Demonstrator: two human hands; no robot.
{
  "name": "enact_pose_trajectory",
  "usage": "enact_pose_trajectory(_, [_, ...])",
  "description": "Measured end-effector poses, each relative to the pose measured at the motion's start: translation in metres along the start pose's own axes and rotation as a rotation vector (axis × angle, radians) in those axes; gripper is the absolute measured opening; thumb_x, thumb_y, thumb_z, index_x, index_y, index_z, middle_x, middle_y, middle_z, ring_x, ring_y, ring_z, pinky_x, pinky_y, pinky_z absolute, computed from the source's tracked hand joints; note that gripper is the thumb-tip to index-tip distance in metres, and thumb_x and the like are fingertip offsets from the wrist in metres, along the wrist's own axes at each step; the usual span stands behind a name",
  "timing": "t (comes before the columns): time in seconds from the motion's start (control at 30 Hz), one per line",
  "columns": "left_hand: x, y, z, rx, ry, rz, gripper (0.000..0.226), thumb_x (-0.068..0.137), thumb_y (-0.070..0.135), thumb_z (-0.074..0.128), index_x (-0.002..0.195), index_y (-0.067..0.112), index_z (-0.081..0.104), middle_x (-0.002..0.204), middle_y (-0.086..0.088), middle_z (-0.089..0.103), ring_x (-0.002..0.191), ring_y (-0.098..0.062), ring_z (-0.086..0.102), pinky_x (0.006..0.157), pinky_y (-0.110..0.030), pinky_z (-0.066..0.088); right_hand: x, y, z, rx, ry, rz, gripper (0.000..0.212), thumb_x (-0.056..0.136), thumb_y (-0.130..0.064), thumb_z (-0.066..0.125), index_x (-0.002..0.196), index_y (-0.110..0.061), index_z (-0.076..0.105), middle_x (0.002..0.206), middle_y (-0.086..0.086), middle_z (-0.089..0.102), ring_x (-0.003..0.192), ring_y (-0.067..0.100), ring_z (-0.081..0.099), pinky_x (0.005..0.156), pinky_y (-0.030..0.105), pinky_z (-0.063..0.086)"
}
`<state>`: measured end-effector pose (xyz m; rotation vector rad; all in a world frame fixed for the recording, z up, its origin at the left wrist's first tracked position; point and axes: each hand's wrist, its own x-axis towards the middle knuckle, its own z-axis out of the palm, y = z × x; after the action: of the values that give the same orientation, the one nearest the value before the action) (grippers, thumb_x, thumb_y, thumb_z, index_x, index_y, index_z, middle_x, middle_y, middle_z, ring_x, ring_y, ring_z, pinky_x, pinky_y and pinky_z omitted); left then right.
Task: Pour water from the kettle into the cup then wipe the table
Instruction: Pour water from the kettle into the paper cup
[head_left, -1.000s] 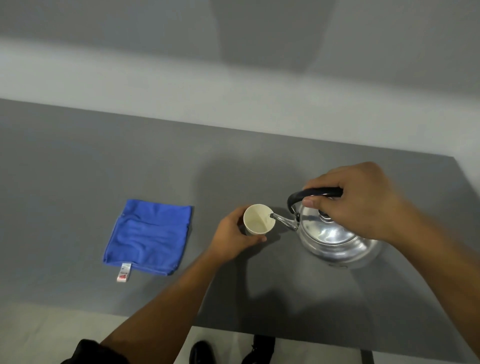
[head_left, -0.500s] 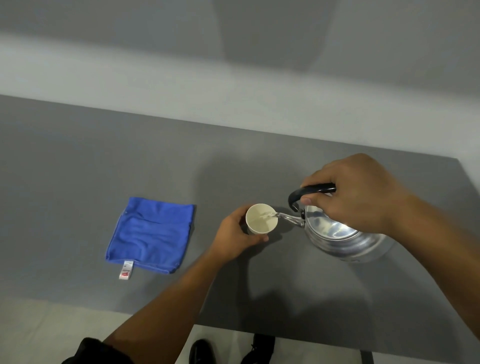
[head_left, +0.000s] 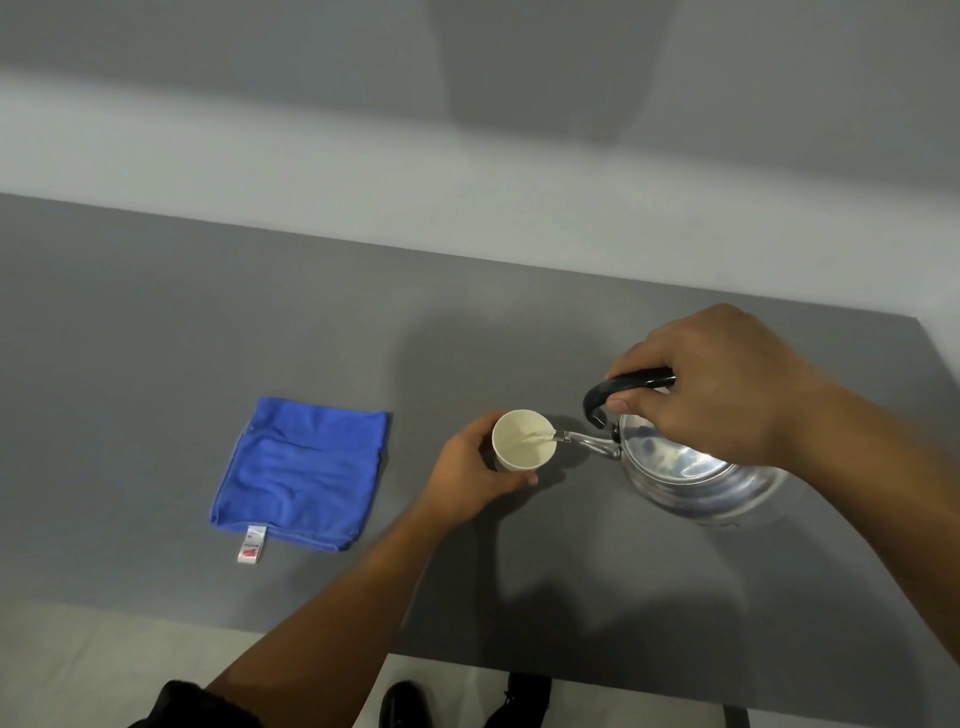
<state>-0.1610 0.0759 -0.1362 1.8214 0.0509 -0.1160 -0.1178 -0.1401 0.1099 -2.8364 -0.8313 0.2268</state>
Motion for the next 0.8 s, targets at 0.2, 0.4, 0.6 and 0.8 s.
enact_pose_trajectory(0.2, [0.0007,-0.0012,0.0007,-0.017,0.007,0.002,0.073,0.064,0.014,0.097,0.129,0.022,0.064,0.119,0.008,0.073,0.111,-0.004,0.068,0.093,-0.015,0.050,0.0030,-0.0009,-0.0046,-0.033,-0.033,0.008,0.012,0.085,-0.047,0.068,0.091,-0.042,0.077,0.078,-0.009,0.075,0.076,0.015,0.065,0.072,0.040,0.054])
enact_pose_trajectory(0.4, [0.0005,-0.0004,-0.0002,-0.006,0.003,-0.001,0.072,0.064,0.017,0.097,0.127,0.030,0.063,0.117,0.015,0.073,0.108,0.001,0.067,0.091,-0.013,0.050,0.0042,-0.0020,-0.0063,-0.050,-0.034,0.000,0.012,0.084,-0.046,0.068,0.091,-0.042,0.077,0.075,-0.010,0.074,0.074,0.014,0.064,0.070,0.040,0.054])
enact_pose_trajectory(0.6, [0.0002,-0.0003,-0.0002,0.004,0.002,0.012,0.075,0.064,0.018,0.097,0.130,0.026,0.062,0.121,0.012,0.072,0.112,-0.003,0.067,0.095,-0.019,0.053,0.0037,-0.0017,-0.0050,-0.043,-0.041,0.004,0.015,0.084,-0.046,0.069,0.093,-0.039,0.079,0.077,-0.009,0.075,0.073,0.015,0.064,0.069,0.039,0.054])
enact_pose_trajectory(0.8, [0.0005,-0.0001,-0.0012,0.013,-0.002,0.007,0.075,0.065,0.016,0.097,0.131,0.022,0.062,0.119,0.011,0.071,0.108,0.004,0.065,0.090,-0.010,0.049,0.0027,-0.0014,-0.0023,-0.050,-0.039,0.004,0.015,0.083,-0.044,0.068,0.092,-0.038,0.078,0.075,-0.008,0.075,0.073,0.017,0.064,0.068,0.039,0.054])
